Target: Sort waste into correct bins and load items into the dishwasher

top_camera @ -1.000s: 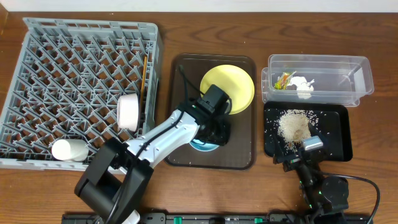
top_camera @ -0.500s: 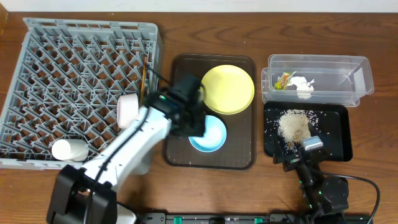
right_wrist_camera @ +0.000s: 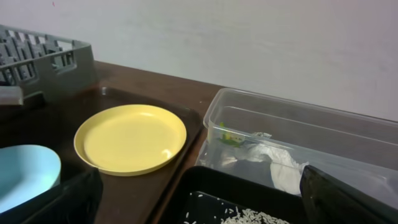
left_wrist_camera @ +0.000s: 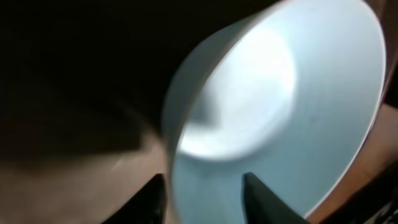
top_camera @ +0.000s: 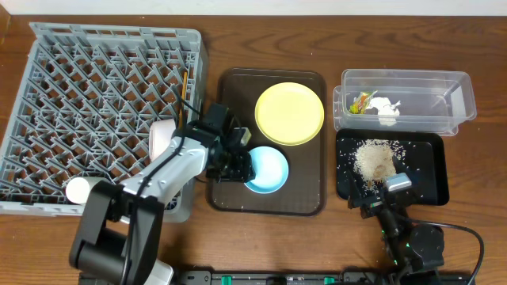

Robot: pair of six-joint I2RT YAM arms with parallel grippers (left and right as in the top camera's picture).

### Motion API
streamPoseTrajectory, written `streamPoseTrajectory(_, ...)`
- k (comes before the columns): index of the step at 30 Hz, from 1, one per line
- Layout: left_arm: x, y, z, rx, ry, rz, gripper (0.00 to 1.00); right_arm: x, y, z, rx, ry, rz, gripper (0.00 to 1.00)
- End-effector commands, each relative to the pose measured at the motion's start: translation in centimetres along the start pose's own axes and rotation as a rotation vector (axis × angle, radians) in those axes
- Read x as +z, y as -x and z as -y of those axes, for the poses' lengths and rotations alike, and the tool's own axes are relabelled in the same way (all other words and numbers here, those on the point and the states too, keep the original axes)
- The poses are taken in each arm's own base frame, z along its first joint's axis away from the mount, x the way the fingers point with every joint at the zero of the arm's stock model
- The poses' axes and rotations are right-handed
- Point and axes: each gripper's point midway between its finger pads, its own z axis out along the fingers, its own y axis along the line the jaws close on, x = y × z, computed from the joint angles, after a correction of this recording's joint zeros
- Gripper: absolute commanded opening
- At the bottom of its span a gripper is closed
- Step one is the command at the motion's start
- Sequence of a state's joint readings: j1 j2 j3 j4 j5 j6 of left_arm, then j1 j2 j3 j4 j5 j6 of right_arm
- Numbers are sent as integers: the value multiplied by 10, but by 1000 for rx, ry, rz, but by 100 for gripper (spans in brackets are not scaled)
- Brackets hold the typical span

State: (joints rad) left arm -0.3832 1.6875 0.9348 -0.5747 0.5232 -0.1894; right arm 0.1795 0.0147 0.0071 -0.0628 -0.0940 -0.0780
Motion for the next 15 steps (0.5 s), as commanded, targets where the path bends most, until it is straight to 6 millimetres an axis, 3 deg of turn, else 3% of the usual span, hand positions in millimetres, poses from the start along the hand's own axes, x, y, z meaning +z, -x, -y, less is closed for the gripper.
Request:
streamPoseTrajectory(1,9,-3,6,18,-26,-22,32,0,0,2,-9,-6,1,99)
streamPoseTrajectory(4,16,0,8,35,-28,-20,30,0,0,2,-9,-5,2,99)
streamPoseTrajectory(5,18,2,8,39,-30,-15,25,0,0,2,-9,-6,1,99)
streamPoseTrajectory(13,31,2,5,28,-44,-38,21,0,0,2,-9,-5,2,99)
streamPoseTrajectory(15,33,0,8,22,-73,-54,11,0,0,2,-9,-5,2,99)
